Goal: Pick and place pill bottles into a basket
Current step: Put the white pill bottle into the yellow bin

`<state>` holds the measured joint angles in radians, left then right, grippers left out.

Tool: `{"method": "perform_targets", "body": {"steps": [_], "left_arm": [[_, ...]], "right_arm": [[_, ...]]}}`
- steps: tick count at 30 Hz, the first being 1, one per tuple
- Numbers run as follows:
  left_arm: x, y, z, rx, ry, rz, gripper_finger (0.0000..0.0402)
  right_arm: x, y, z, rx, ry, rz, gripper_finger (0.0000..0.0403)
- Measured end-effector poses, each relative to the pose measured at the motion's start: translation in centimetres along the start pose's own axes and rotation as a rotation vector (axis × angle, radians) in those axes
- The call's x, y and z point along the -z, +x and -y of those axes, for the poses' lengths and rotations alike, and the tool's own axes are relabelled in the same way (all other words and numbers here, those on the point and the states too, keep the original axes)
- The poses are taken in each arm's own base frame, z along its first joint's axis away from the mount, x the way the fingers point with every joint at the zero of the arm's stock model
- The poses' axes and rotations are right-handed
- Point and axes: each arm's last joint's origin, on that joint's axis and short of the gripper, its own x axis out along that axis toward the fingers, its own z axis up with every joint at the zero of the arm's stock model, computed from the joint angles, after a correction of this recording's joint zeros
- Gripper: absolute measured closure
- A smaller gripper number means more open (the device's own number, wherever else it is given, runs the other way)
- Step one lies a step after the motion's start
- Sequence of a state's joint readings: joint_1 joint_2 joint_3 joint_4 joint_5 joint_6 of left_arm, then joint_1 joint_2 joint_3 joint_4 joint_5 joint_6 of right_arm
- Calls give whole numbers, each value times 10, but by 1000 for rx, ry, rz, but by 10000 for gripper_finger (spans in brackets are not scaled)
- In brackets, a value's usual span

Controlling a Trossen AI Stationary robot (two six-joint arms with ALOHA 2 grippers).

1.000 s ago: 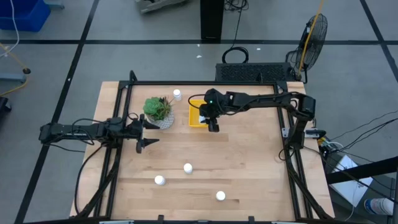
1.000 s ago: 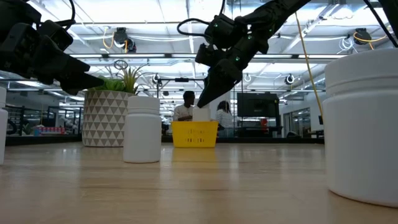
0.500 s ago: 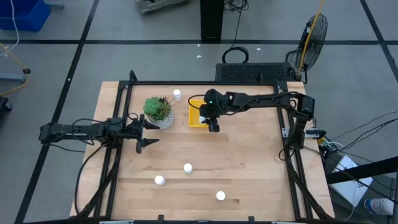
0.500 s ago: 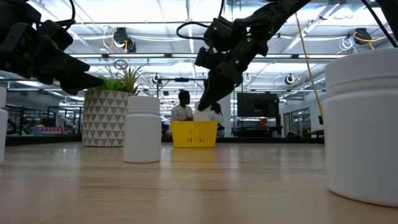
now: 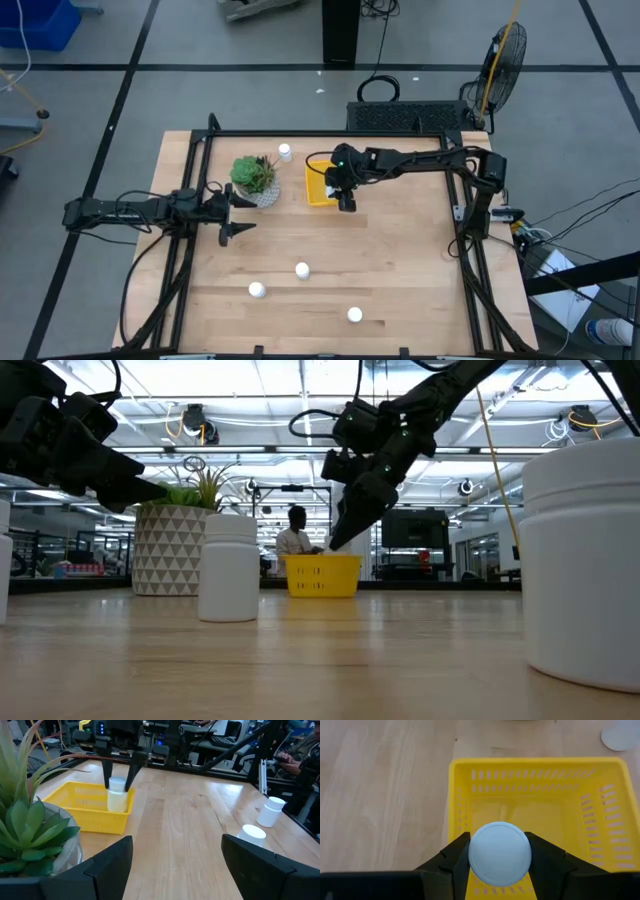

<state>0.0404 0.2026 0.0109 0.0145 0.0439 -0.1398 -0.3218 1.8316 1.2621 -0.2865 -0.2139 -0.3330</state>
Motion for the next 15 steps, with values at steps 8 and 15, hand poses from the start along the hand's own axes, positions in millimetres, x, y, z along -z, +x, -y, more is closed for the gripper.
{"method": "perform_targets", "body": {"steps": [8, 15], "left_arm": [[0, 0, 0, 0, 5, 0, 92], [0, 0, 0, 0, 5, 0, 92]], "right_arm": [[13, 8, -3, 4, 7, 15, 252], [13, 8, -4, 5, -3, 23, 238]]}}
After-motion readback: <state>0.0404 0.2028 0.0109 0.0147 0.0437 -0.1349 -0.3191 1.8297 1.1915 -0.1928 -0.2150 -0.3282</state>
